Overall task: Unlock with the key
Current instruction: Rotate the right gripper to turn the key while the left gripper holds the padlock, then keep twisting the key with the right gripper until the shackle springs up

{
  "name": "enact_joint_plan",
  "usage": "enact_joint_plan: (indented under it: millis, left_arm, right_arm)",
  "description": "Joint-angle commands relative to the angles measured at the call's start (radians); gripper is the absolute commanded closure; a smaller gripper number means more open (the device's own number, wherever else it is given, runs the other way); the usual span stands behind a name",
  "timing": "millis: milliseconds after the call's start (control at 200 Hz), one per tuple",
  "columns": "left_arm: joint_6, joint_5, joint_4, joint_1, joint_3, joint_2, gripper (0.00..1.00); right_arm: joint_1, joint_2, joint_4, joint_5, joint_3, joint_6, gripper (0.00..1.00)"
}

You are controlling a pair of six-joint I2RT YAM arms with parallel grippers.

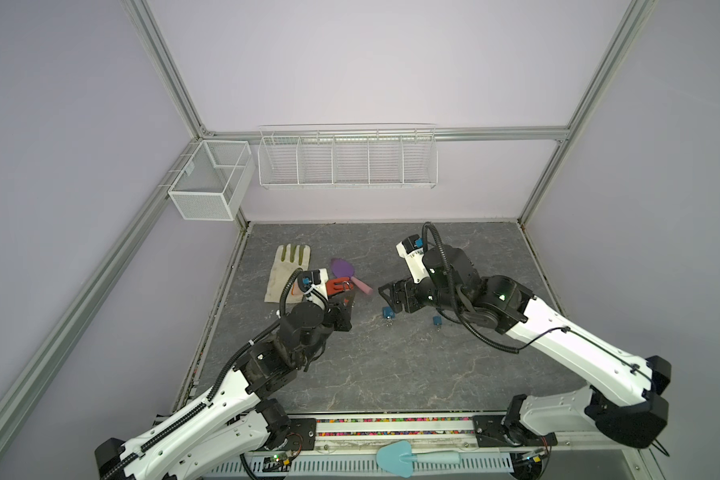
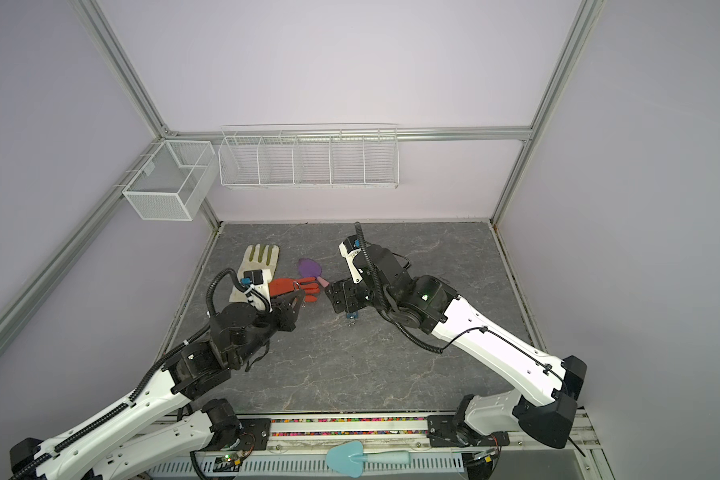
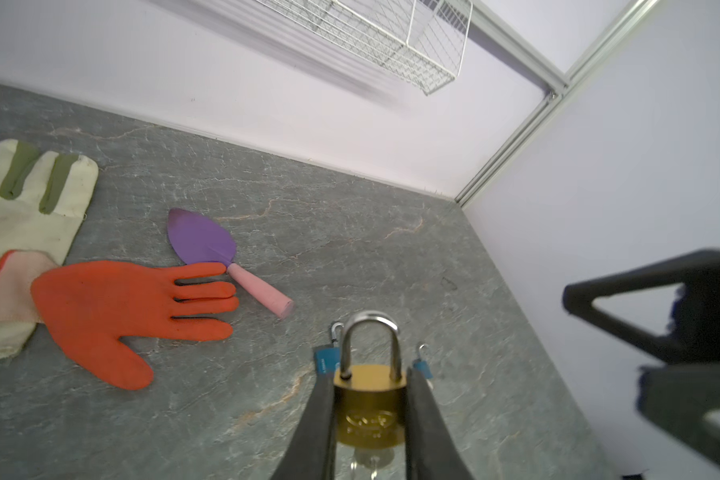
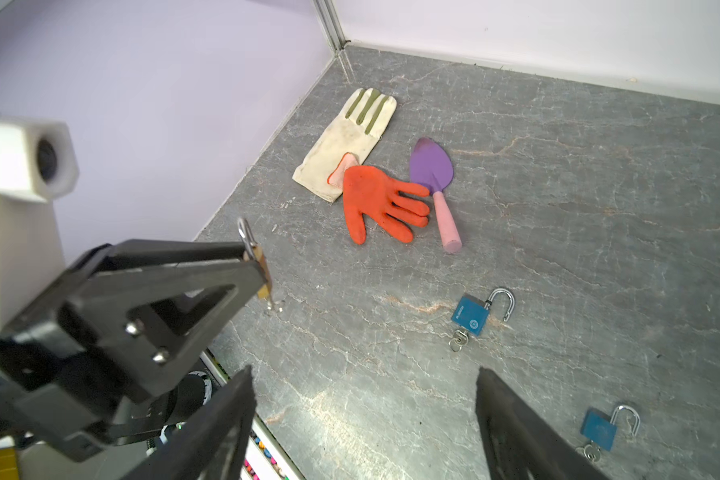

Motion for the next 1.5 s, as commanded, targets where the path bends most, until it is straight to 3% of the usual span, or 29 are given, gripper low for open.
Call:
enact_joint_plan:
  millis: [0,75,300,780,1015,1309,1494]
  left_arm:
    - [0.197,-0.041,0.154,-0.045,-0.066,-0.012,1.0]
    - [0.269,-0.101,0.257,-0.092,-0.125,-0.006,1.0]
    - [0.367,-0.114,0.496,-0.117,-0.259,0.027,1.0]
    - [0.391,-0.093,0.586,-0.122,-0.306,0.067,1.0]
    - [0.4,-0.102,0.583,-0.122,-0.307,0.062,1.0]
    - [0.473,-0.068,0.595,-0.124,-0.327,0.045,1.0]
    - [0.532,-0.034,0.622,-0.125,-0.347,0.035,1.0]
  right_arm:
    - [-0.004,0.04,-0.096,0.002,0.04,0.027,0.14]
    - [-0.006,0.064,-0.118,-0.011,0.066,0.046,0.14]
    - [-0.003,0.139,-0.134,-0.045,0.109,0.091,0.13]
    - [0.021,0.33,-0.208,-0.028,0.258,0.144,0.13]
    - [0.034,0.397,-0.273,0.083,0.331,0.147,0.13]
    - [0.04,0.467,-0.441,0.176,0.431,0.147,0.13]
    - [0.04,0.5,-0.484,0.15,0.499,0.126,0.12]
